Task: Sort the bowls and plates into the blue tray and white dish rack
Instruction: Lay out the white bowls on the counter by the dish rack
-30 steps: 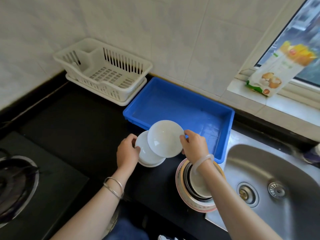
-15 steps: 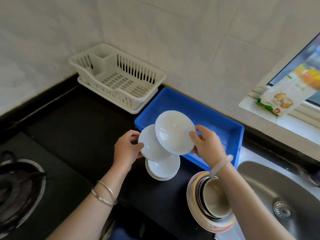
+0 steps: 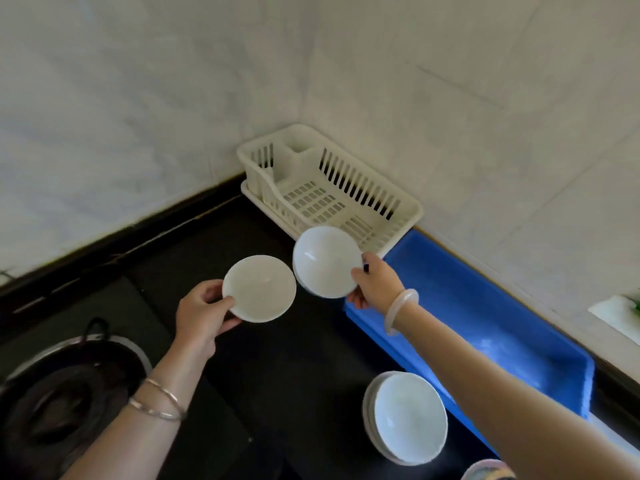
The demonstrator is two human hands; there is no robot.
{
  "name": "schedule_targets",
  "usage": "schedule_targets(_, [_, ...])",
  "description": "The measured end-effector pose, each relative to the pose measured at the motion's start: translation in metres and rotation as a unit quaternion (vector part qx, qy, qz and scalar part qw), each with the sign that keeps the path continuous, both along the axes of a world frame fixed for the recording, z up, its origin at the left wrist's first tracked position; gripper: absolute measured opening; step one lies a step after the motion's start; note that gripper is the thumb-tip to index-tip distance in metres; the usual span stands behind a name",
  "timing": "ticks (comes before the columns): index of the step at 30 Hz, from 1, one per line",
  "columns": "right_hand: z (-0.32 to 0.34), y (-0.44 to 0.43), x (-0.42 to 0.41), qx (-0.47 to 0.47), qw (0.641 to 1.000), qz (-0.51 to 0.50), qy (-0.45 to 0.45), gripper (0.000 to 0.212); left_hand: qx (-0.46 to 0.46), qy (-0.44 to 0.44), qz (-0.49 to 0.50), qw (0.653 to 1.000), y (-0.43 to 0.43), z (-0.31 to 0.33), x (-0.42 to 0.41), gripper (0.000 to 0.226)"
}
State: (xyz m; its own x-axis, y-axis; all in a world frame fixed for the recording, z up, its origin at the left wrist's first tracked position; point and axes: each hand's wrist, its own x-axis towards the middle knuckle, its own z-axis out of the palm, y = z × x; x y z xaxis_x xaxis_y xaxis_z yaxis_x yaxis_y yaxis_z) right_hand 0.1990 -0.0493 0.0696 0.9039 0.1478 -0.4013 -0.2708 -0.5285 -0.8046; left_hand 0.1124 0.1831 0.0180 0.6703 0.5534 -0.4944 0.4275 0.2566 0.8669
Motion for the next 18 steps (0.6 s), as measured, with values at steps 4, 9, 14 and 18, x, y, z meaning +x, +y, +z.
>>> schedule_targets(4, [-0.033, 0.049, 0.04, -0.002, 0.999, 0.004, 0.037, 0.035, -0.017, 0.013, 0.07, 0.997, 0.037, -0.023, 0.025, 0.026])
schedule_targets(9, [-0.067, 0.101, 0.083, -0.009, 0.997, 0.004, 0.073, 0.03, -0.055, 0.013, 0.15, 0.987, 0.068, -0.047, 0.055, 0.029])
schedule_targets(14, [-0.105, 0.143, 0.107, -0.005, 0.993, -0.033, 0.111, 0.033, -0.073, 0.018, 0.201, 0.977, 0.089, -0.066, 0.076, 0.03])
schedule_targets(18, [-0.126, 0.163, 0.121, 0.0, 0.99, -0.067, 0.127, 0.035, -0.074, 0.025, 0.227, 0.971, 0.101, -0.077, 0.086, 0.03])
